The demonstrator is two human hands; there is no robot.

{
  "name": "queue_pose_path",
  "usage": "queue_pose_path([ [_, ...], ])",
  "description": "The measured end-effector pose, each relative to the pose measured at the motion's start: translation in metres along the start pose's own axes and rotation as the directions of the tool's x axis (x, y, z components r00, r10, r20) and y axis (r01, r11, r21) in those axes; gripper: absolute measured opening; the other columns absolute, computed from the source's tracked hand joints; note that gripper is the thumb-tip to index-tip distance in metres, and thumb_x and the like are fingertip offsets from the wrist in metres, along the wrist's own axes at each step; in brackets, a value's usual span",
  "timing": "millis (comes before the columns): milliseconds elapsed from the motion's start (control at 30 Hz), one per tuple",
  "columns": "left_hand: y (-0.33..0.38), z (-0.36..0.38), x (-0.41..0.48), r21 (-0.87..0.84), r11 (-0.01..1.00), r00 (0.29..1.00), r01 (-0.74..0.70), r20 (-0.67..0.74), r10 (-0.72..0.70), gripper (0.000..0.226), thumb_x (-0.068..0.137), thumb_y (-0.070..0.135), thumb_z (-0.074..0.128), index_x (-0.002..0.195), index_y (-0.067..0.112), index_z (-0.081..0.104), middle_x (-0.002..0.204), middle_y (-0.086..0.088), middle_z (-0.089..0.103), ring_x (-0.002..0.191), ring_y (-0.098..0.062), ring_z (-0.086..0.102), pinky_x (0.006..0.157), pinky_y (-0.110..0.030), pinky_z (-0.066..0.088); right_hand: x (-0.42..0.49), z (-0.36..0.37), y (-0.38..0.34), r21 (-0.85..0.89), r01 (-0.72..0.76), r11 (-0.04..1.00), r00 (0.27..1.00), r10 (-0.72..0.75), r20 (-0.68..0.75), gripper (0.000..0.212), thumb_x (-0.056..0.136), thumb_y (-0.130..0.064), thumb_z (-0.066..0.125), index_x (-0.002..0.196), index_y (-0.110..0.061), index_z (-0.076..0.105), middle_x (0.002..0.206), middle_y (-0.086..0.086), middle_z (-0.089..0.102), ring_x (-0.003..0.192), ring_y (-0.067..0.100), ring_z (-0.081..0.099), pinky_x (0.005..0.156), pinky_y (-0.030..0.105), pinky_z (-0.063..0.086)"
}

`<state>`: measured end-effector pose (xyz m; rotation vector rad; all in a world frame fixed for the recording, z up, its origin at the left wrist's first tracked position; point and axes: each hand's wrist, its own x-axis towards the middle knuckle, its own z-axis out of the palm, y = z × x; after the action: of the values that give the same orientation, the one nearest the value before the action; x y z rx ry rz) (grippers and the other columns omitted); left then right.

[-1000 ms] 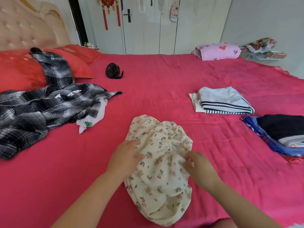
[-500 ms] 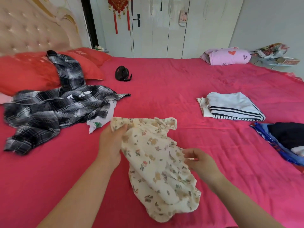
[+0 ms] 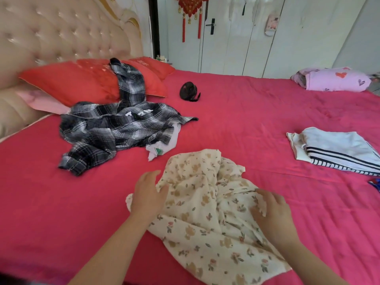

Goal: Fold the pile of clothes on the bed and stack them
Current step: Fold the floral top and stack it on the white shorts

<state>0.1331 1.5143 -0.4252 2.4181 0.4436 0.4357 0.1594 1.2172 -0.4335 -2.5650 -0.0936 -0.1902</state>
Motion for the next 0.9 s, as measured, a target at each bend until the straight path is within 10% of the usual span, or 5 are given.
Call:
queue_pose_path([
  [233, 0.009, 0.047, 0.017, 0.306, 0.948, 0.912, -0.093, 0.408, -0.043, 0.064, 0.089, 0.050, 0.046, 0.145, 0.039, 0.017, 0.156, -0.002, 0.008, 0.143, -0.029, 0.006, 0.111, -0.051, 0.019, 0.040, 0.012, -0.003, -0.064, -0.038, 0.997, 0.947, 0.057, 0.318, 0.093, 0.077, -0.043, 0.070, 0.143, -0.049, 0.004, 0.156, 0.006, 0.002, 0.137, 0.031, 0.030, 0.108, 0.043, 0.033],
  [333, -0.001, 0.068, 0.008, 0.388, 0.919, 0.842, -0.072, 0.517, -0.153, 0.070, 0.089, 0.057, 0.041, 0.146, 0.043, 0.001, 0.157, -0.002, -0.014, 0.143, -0.031, -0.012, 0.112, -0.057, 0.000, 0.048, 0.026, -0.002, -0.152, 0.066, 0.986, 0.892, 0.010, 0.452, 0.065, 0.084, -0.029, 0.060, 0.141, -0.035, 0.030, 0.137, 0.011, 0.042, 0.116, 0.023, 0.050, 0.098, 0.035, 0.044],
  [467, -0.002, 0.082, -0.003, 0.424, 0.903, 0.856, -0.067, 0.490, -0.167, 0.066, 0.093, 0.056, 0.031, 0.147, 0.040, -0.005, 0.154, -0.002, -0.024, 0.142, -0.031, -0.018, 0.112, -0.057, -0.002, 0.058, 0.011, 0.001, -0.194, 0.131, 0.972, 0.957, -0.073, 0.281, 0.039, 0.080, -0.006, 0.050, 0.114, -0.022, 0.060, 0.093, 0.004, 0.058, 0.090, 0.024, 0.057, 0.069, 0.028, 0.043],
  [733, 0.034, 0.089, -0.031, 0.372, 0.926, 0.858, -0.070, 0.496, -0.135, 0.069, 0.094, 0.051, 0.037, 0.149, 0.031, -0.001, 0.156, -0.006, -0.014, 0.143, -0.032, -0.011, 0.113, -0.055, 0.010, 0.059, -0.104, 0.035, -0.292, -0.002, 0.956, 0.963, -0.077, -0.259, 0.043, 0.074, 0.003, 0.056, 0.112, -0.014, 0.065, 0.103, 0.015, 0.054, 0.084, 0.036, 0.059, 0.061, 0.035, 0.042],
  [900, 0.067, 0.106, -0.051, 0.300, 0.949, 0.817, -0.099, 0.569, -0.094, 0.071, 0.093, 0.050, 0.040, 0.148, 0.033, 0.001, 0.157, -0.005, -0.014, 0.143, -0.031, -0.013, 0.113, -0.056, 0.012, 0.043, -0.125, 0.077, -0.426, -0.171, 0.888, 0.983, 0.122, -0.139, 0.048, 0.080, -0.009, 0.057, 0.126, -0.019, 0.056, 0.123, 0.015, 0.048, 0.102, 0.036, 0.057, 0.076, 0.042, 0.051],
])
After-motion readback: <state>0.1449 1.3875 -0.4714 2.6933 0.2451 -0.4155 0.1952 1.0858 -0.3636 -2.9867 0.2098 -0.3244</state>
